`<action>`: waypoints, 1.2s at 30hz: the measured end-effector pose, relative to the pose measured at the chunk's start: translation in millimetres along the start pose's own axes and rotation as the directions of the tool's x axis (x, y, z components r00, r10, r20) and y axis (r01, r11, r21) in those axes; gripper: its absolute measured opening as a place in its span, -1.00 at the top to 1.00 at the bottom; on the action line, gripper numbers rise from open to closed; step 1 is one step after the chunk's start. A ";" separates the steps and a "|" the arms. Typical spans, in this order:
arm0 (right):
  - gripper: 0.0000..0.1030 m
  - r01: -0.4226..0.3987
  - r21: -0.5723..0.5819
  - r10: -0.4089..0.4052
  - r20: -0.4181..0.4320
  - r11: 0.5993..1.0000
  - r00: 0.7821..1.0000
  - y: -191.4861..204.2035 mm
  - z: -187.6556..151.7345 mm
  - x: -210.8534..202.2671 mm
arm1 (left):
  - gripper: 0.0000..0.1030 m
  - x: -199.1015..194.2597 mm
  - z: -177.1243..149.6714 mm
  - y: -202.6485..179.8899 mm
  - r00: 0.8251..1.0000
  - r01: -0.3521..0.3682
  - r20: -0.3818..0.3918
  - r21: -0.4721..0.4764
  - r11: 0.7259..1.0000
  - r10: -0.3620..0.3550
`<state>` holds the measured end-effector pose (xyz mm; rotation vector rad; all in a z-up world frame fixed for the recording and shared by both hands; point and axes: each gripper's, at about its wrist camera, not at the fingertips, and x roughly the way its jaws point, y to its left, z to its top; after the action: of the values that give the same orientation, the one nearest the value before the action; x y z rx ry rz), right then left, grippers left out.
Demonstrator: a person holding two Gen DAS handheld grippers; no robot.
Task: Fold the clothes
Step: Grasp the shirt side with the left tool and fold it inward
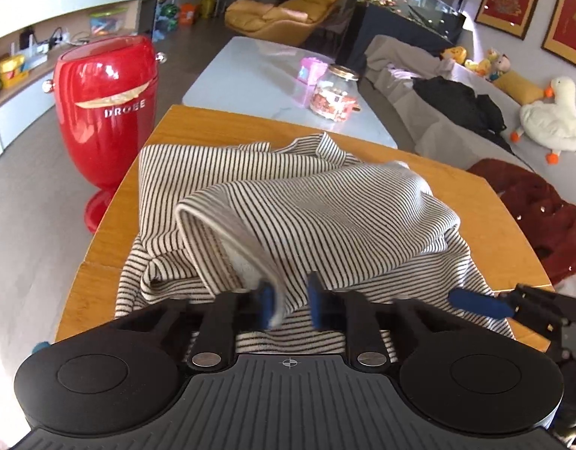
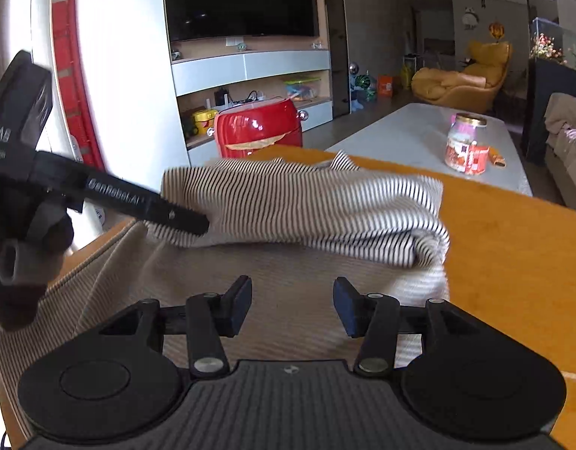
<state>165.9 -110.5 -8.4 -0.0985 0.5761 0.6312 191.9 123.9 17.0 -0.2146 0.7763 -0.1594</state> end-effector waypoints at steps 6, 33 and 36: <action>-0.48 -0.028 0.012 0.028 0.036 1.000 0.999 1.0 0.8 -6.3 | 0.88 -53.2 31.2 -13.1 0.975 -0.073 0.220 0.139 0.988 0.042; -0.56 0.107 0.128 -0.130 0.188 0.986 0.973 -1.1 56.0 -8.4 | -0.40 -9.4 23.8 20.4 0.989 -0.025 0.148 0.095 0.995 0.011; -0.56 0.087 0.261 -0.126 0.136 0.961 0.983 -29.8 73.0 26.8 | -0.41 17.0 22.5 25.0 0.994 -0.024 0.110 0.051 0.998 0.018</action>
<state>235.8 -101.6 36.0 0.1579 0.4960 0.4512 221.4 147.3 14.9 -0.1642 0.6644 -0.1465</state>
